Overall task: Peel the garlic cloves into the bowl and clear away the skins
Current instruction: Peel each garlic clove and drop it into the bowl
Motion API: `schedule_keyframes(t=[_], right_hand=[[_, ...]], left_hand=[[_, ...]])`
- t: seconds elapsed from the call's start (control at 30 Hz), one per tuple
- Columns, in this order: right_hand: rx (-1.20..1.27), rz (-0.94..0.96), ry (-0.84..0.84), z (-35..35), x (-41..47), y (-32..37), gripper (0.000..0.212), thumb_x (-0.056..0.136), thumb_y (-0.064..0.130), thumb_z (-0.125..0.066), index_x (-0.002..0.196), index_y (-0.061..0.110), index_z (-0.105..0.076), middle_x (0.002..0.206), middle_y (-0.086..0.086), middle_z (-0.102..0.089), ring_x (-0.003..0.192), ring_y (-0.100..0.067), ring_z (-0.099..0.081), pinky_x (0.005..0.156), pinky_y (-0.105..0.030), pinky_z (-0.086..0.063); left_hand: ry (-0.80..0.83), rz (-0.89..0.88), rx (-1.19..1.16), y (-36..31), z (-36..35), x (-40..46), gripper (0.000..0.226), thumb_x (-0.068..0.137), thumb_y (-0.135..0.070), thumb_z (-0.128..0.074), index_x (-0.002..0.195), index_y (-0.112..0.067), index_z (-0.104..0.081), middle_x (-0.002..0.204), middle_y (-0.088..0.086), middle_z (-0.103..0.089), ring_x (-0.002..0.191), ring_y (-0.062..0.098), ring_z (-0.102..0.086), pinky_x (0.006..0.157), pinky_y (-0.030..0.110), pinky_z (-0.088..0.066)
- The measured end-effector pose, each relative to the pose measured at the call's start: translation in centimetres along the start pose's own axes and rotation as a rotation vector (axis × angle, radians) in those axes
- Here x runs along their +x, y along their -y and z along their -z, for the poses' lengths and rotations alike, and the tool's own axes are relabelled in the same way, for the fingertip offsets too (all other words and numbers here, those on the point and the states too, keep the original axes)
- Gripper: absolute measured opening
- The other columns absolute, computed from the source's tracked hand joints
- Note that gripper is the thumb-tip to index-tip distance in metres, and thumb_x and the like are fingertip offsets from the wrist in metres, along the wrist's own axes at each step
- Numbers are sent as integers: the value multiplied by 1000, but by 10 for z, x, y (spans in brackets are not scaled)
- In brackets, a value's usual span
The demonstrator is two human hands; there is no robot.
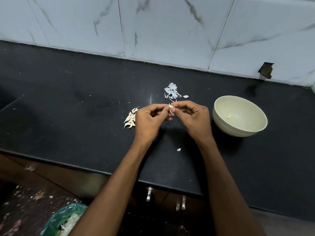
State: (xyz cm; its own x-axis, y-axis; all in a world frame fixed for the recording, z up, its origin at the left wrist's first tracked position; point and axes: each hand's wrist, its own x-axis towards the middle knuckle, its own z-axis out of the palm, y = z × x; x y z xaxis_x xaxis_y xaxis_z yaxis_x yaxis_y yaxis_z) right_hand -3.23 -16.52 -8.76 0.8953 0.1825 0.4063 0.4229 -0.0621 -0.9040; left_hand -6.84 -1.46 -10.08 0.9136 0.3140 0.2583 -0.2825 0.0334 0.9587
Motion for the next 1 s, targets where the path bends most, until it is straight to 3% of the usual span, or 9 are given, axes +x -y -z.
schedule_keyframes(t=[0.13,0.37,0.5,0.67,0.83,1.0], right_hand=[[6,-1,0,1,-1,-3,14,89,3,-80,101,10,-79,94,-6,-80,90,-23,-78,87,-37,-63],[30,-15,-13,3,0,-4,13,89,1,-80,100,9,-79,94,-8,-80,89,-28,-78,88,-42,-63],[47,-13,0,1,-2,-3,14,88,1,-80,98,11,-79,93,-9,-80,89,-28,-78,87,-42,-63],[51,-16,8,0,-3,-1,11,88,2,-81,99,4,-79,90,-8,-80,84,-20,-77,83,-30,-62],[68,-9,0,-2,-3,0,14,88,-1,-79,102,-2,-77,92,-7,-80,84,-16,-77,82,-26,-61],[143,-18,-3,-4,-3,4,14,90,-2,-77,103,-2,-75,93,-8,-80,87,-19,-77,84,-28,-61]], left_hand=[[27,-52,81,3,2,-1,12,94,-4,-73,104,-1,-79,89,9,-79,77,28,-78,79,52,-64],[56,-103,123,4,3,-1,13,96,-4,-72,106,-2,-79,93,9,-78,77,27,-78,79,55,-63],[45,-110,137,0,3,-3,11,95,-3,-72,101,-6,-80,88,8,-78,72,25,-77,76,50,-64],[43,-84,108,-3,1,-4,17,94,-3,-71,92,-18,-79,81,5,-79,68,24,-75,73,42,-63],[23,-7,-8,-5,-1,-2,8,94,2,-70,91,-3,-76,77,4,-78,65,15,-70,63,23,-56],[-36,191,-286,-4,-3,3,11,96,1,-67,98,11,-72,78,16,-73,67,15,-67,64,23,-56]])
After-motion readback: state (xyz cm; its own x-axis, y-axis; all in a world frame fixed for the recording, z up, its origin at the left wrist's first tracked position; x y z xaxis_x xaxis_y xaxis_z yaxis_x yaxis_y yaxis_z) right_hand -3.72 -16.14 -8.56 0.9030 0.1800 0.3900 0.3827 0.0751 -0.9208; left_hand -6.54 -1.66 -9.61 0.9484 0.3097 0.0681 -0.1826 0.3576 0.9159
